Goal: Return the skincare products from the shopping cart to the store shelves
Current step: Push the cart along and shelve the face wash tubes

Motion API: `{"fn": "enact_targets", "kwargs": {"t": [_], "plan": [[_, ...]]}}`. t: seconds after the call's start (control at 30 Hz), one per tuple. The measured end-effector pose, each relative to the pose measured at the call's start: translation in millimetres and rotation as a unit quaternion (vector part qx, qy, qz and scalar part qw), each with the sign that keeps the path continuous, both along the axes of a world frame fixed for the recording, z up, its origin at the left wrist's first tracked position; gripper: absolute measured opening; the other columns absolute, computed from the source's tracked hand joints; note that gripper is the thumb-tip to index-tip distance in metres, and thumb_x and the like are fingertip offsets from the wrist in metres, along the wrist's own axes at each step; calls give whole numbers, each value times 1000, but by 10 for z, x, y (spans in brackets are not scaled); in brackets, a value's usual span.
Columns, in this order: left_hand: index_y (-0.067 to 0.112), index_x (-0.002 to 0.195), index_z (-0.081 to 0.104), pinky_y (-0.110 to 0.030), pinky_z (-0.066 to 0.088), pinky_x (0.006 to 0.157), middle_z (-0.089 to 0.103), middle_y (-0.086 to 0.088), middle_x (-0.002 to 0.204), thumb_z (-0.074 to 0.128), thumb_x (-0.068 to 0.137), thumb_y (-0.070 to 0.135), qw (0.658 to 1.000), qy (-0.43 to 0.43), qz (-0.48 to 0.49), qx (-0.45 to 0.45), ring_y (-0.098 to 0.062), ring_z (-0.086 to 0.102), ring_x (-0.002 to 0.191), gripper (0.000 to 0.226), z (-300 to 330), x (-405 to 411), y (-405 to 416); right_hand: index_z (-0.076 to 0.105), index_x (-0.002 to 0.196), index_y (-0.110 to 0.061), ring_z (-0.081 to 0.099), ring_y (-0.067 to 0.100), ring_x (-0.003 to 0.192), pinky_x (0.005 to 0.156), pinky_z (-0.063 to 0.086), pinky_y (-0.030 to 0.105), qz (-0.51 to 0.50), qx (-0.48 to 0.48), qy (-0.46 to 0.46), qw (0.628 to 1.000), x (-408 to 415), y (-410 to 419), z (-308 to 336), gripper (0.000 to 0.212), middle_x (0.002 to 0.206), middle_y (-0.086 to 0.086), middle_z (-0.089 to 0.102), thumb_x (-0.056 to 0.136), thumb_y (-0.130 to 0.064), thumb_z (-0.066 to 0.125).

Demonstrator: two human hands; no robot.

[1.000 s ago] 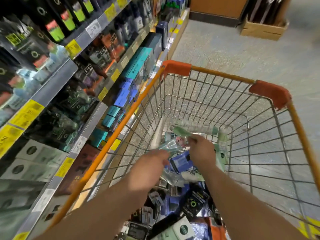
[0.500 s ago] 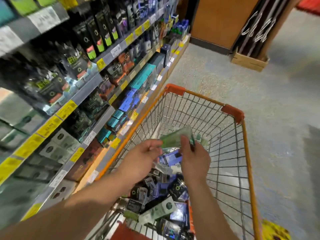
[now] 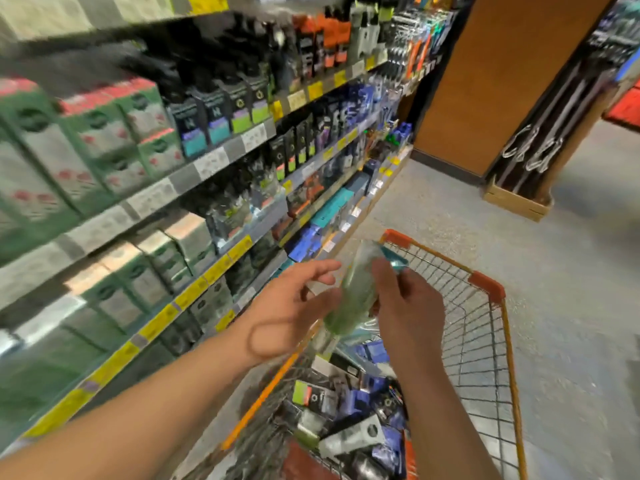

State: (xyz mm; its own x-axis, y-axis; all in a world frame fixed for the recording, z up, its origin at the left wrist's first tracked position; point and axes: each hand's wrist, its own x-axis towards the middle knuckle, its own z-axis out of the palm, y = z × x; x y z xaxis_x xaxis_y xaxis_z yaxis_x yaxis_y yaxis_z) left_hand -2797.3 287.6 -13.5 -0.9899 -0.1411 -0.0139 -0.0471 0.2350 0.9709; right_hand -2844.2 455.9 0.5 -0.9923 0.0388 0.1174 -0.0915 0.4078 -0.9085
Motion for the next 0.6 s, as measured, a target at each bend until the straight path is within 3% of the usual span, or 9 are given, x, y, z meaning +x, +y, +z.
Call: {"fn": "enact_targets", "kwargs": {"t": [0.07, 0.13, 0.2, 0.27, 0.4, 0.5, 0.6], "plan": [[31, 133, 63, -12, 44, 75, 64, 1, 111, 69, 96, 40, 999, -7, -29, 18, -6, 50, 80, 39, 241, 238, -220, 54, 65, -3, 49, 29, 55, 55, 40, 40, 23, 5, 18, 1000, 134, -234, 219, 60, 60, 15, 55, 95, -54, 62], [39, 132, 64, -20, 45, 77, 65, -1, 105, 66, 90, 61, 999, 8, -44, -20, -5, 50, 78, 47, 403, 489, -443, 44, 57, -6, 35, 15, 47, 51, 31, 37, 48, 18, 40, 998, 281, -489, 418, 63, 51, 8, 42, 96, -51, 64], [46, 125, 64, -33, 49, 80, 66, -8, 102, 64, 83, 68, 999, 2, -52, -13, -8, 53, 82, 48, 503, 696, -619, 40, 55, -8, 32, 14, 45, 48, 27, 33, 88, 15, 69, 994, 418, -692, 575, 66, 48, 5, 38, 97, -52, 65], [41, 122, 66, -37, 52, 81, 69, -9, 99, 67, 84, 59, 998, -4, -51, 23, -9, 56, 84, 43, 598, 938, -845, 43, 59, -5, 36, 21, 49, 50, 30, 37, 142, -22, 76, 987, 592, -946, 702, 64, 53, 14, 40, 94, -54, 63], [28, 120, 70, -17, 42, 72, 59, 19, 79, 72, 95, 24, 998, 38, -19, 56, -8, 49, 76, 24, 818, 1371, -1250, 58, 66, -3, 39, 16, 56, 55, 35, 36, 204, -97, 6, 974, 848, -1478, 928, 65, 55, 4, 43, 87, -63, 71], [26, 114, 73, -21, 41, 71, 58, 18, 80, 77, 87, 33, 996, 67, 19, 62, -8, 47, 75, 29, 960, 1677, -1557, 56, 68, 1, 42, 16, 56, 54, 37, 36, 244, -94, 23, 965, 1078, -1857, 1099, 66, 56, 5, 48, 83, -62, 66], [19, 114, 72, -21, 40, 69, 60, 11, 82, 76, 90, 24, 994, 82, 47, 52, -7, 46, 75, 25, 1127, 2011, -1833, 57, 65, -6, 42, 15, 57, 56, 35, 34, 302, -104, 17, 947, 1350, -2163, 1285, 49, 58, 2, 47, 95, -42, 71]]}}
